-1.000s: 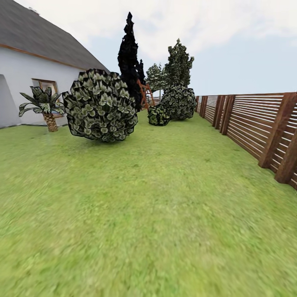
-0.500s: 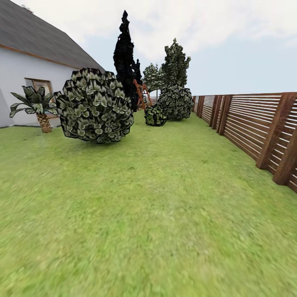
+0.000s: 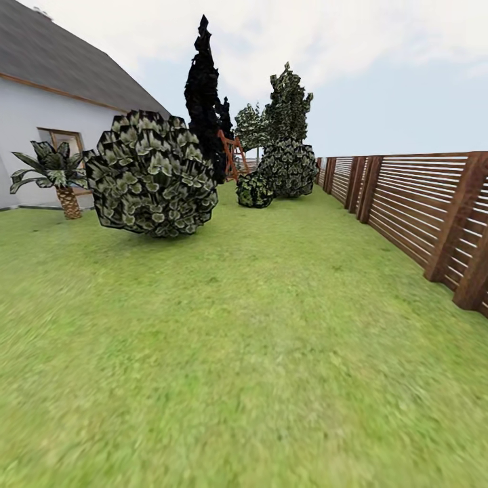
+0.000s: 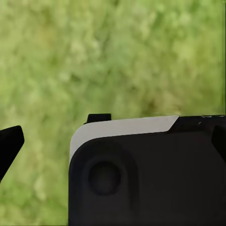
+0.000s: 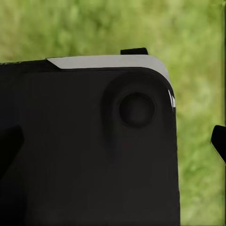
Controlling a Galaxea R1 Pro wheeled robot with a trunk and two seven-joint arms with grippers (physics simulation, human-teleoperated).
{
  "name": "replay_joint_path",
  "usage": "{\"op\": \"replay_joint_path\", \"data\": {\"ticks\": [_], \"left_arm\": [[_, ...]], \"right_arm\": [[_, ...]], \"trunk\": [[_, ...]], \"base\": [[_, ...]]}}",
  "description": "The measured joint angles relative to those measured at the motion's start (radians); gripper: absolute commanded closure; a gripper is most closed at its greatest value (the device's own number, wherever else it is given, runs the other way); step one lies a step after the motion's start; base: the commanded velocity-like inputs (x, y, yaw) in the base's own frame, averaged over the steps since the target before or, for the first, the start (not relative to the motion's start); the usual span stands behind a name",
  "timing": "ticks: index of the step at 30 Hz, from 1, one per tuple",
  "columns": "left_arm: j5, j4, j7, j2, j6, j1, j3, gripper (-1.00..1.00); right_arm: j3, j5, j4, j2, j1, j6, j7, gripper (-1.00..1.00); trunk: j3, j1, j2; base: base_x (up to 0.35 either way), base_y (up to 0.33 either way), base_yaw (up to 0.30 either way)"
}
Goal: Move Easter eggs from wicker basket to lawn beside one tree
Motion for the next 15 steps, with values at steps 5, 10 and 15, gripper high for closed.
{"op": "replay_joint_path", "data": {"ticks": [5,10,15], "left_arm": [[0.000,0.000,0.000,0.000,0.000,0.000,0.000,-1.00],[0.000,0.000,0.000,0.000,0.000,0.000,0.000,-1.00],[0.000,0.000,0.000,0.000,0.000,0.000,0.000,-1.00]], "right_arm": [[0.000,0.000,0.000,0.000,0.000,0.000,0.000,-1.00],[0.000,-0.001,0.000,0.000,0.000,0.000,0.000,-1.00],[-0.001,-0.001,-0.001,0.000,0.000,-0.001,0.000,-1.00]], "trunk": [[0.000,0.000,0.000],[0.000,0.000,0.000],[0.000,0.000,0.000]], "base": [[0.231,-0.089,0.000],[0.230,-0.095,0.000],[0.229,-0.098,0.000]]}}
